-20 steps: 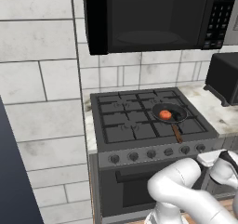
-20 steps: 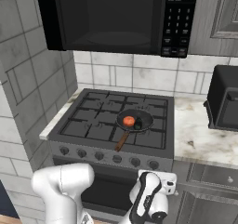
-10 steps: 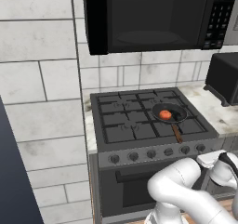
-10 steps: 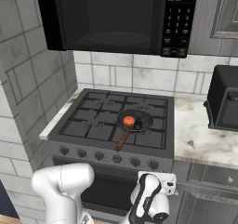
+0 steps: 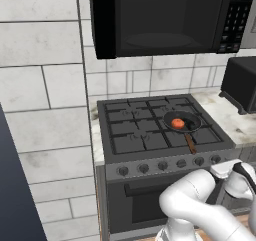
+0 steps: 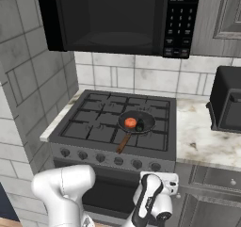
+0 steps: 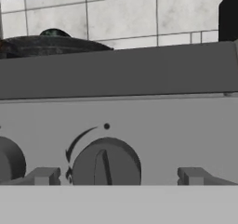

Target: Put the squash and eggplant in the pan. Then turn on the front right burner and set the heat to medium.

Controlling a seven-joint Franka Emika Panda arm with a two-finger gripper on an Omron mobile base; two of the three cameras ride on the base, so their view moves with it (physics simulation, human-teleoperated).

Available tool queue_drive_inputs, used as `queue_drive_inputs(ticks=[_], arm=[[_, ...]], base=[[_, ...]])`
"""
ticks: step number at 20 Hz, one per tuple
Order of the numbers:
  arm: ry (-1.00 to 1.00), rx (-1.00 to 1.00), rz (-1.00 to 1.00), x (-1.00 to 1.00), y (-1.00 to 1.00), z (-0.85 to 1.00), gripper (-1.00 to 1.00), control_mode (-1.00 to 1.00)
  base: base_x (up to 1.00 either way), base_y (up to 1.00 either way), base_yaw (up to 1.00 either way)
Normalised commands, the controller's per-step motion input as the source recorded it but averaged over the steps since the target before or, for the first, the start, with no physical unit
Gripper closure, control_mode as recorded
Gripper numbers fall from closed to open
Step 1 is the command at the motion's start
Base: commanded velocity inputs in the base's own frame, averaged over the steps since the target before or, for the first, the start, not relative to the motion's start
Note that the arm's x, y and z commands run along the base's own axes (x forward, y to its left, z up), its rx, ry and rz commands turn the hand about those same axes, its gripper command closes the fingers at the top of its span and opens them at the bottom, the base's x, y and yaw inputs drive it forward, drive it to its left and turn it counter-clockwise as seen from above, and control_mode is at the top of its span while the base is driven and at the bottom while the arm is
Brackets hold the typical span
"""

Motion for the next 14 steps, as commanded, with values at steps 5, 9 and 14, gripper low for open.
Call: queue_drive_inputs(ticks=[5, 9, 14], arm=[[0.0, 0.0, 0.0, 0.08, 0.1, 0.0, -1.0, -1.0], [0.0, 0.0, 0.0, 0.02, 0.04, 0.0, -1.0, -1.0], [0.0, 0.0, 0.0, 0.13, 0.0, -0.06, -1.0, -1.0]], base=[[0.0, 0.0, 0.0], [0.0, 0.0, 0.0], [0.0, 0.0, 0.0]])
